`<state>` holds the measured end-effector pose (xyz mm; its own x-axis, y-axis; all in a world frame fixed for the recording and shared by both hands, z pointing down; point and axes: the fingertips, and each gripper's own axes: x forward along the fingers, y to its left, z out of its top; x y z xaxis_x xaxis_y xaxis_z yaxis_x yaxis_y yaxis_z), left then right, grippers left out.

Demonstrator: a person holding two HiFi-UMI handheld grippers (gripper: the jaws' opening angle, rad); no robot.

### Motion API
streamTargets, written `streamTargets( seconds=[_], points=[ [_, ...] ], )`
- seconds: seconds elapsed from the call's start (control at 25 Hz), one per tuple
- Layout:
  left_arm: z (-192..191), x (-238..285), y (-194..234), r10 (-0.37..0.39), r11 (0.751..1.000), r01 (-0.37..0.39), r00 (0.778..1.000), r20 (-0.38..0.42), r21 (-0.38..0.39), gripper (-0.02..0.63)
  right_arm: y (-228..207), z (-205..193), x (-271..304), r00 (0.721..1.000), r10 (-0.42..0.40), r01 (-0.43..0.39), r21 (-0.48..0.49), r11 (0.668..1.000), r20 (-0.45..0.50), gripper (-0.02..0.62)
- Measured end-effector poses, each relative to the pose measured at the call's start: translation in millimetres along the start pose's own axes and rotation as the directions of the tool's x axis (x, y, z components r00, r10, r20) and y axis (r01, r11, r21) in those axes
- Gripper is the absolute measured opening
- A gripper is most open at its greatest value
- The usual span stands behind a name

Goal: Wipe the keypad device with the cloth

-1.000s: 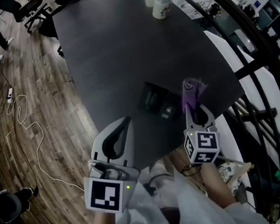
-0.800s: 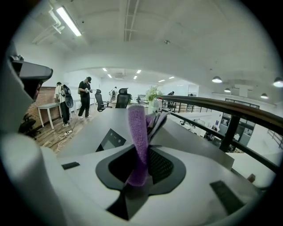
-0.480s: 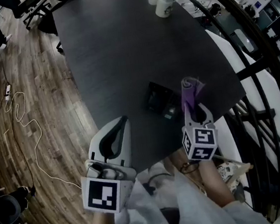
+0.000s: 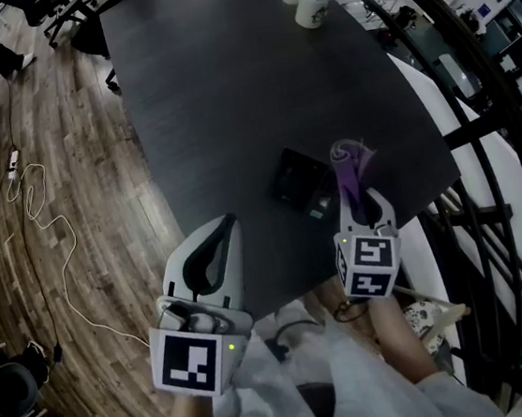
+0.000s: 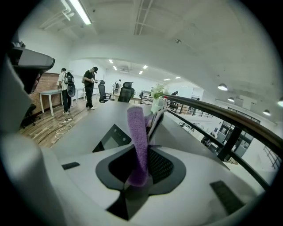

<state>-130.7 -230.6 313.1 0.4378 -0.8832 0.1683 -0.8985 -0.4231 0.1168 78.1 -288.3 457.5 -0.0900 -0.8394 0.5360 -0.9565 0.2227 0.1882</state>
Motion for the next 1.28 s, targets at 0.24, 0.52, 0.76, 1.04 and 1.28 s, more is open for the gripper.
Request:
streamTargets(
  seconds=[0.24, 0.52, 0.76, 1.04, 1.28],
  points=[
    [-1, -4, 6, 0.006, 1.000, -0.006, 1.000, -0.004, -0.005, 0.011, 18, 6, 6, 0.998, 0.053, -0.053, -0.016, 0.998, -0.016, 0.084],
    [1, -5, 14, 0.028, 1.000, -0.028, 1.000, 0.001, -0.010, 0.011, 44, 12, 19, 0.993, 0.114, -0.115, -0.041, 0.993, -0.032, 0.084],
    [-1, -8, 19, 0.045, 0.999, -0.046, 0.999, -0.003, -0.012, 0.011, 72, 10, 27, 0.982, 0.179, -0.182, -0.062, 0.981, -0.053, 0.084],
    [-5, -11, 24, 0.065, 0.998, -0.065, 0.998, -0.015, -0.021, 0.011, 100, 2, 35, 0.966, 0.243, -0.249, -0.070, 0.966, -0.085, 0.084],
    [-9, -14, 27, 0.089, 0.995, -0.090, 0.996, -0.021, -0.042, 0.011, 117, -8, 37, 0.950, 0.292, -0.296, -0.027, 0.955, -0.113, 0.084]
  ],
)
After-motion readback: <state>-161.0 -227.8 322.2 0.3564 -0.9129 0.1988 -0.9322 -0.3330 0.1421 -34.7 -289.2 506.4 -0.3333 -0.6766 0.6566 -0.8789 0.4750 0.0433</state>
